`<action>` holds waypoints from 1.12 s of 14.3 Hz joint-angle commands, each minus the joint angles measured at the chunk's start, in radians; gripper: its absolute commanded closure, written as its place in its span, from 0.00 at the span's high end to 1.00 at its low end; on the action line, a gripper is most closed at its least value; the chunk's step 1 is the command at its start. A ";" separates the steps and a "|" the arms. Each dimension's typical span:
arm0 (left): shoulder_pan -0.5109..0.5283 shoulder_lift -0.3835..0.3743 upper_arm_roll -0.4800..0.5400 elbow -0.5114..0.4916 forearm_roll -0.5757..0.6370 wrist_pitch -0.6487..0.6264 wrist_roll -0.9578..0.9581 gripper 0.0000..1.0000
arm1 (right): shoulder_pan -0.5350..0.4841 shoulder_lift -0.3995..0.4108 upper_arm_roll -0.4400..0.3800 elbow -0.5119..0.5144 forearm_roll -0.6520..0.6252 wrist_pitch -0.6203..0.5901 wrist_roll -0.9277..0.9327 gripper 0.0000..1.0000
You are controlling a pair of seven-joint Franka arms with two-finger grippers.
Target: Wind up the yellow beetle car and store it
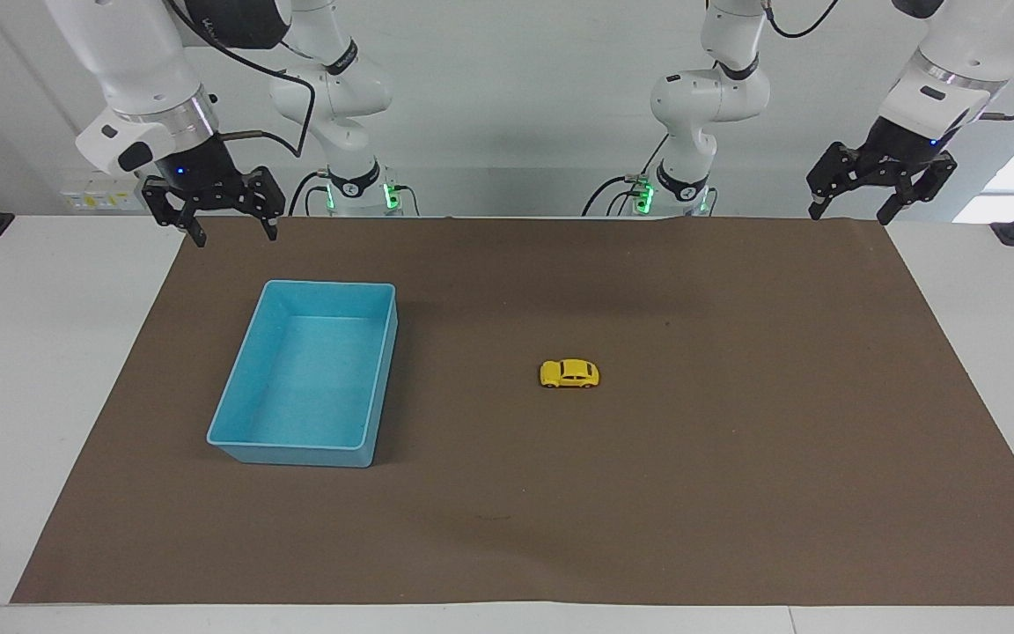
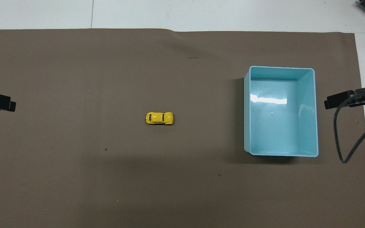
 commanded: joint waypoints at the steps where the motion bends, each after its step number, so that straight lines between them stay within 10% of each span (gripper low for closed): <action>1: 0.024 -0.016 -0.005 -0.027 -0.022 0.008 0.023 1.00 | -0.007 -0.012 0.002 -0.005 0.016 0.001 0.019 1.00; 16: 0.022 -0.019 -0.005 -0.061 -0.021 0.000 -0.014 1.00 | -0.007 -0.018 -0.003 -0.005 0.017 -0.005 0.019 1.00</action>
